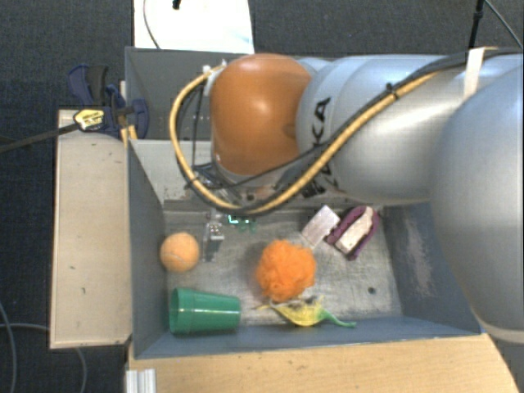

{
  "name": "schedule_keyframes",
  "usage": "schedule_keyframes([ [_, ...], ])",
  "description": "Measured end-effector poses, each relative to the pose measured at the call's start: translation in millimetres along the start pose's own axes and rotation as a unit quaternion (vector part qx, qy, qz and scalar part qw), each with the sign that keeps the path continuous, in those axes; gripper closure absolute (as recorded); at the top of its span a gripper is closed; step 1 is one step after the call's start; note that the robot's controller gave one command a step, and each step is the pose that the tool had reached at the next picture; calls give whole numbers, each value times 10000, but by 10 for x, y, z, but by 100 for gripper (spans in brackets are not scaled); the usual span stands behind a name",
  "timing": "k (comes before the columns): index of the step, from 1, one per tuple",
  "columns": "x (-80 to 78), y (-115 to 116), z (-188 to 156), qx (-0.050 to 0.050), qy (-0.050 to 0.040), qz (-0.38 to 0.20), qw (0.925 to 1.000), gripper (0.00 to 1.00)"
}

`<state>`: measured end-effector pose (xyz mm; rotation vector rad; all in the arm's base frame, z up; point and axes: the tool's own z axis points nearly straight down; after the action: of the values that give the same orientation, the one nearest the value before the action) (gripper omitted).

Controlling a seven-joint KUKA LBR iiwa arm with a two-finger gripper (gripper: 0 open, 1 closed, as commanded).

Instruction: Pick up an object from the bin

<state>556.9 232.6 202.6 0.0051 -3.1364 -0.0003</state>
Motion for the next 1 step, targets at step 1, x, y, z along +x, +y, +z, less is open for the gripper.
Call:
schedule_keyframes([
  [1,-21,-11,-44,-9,-39,25,10000,0],
])
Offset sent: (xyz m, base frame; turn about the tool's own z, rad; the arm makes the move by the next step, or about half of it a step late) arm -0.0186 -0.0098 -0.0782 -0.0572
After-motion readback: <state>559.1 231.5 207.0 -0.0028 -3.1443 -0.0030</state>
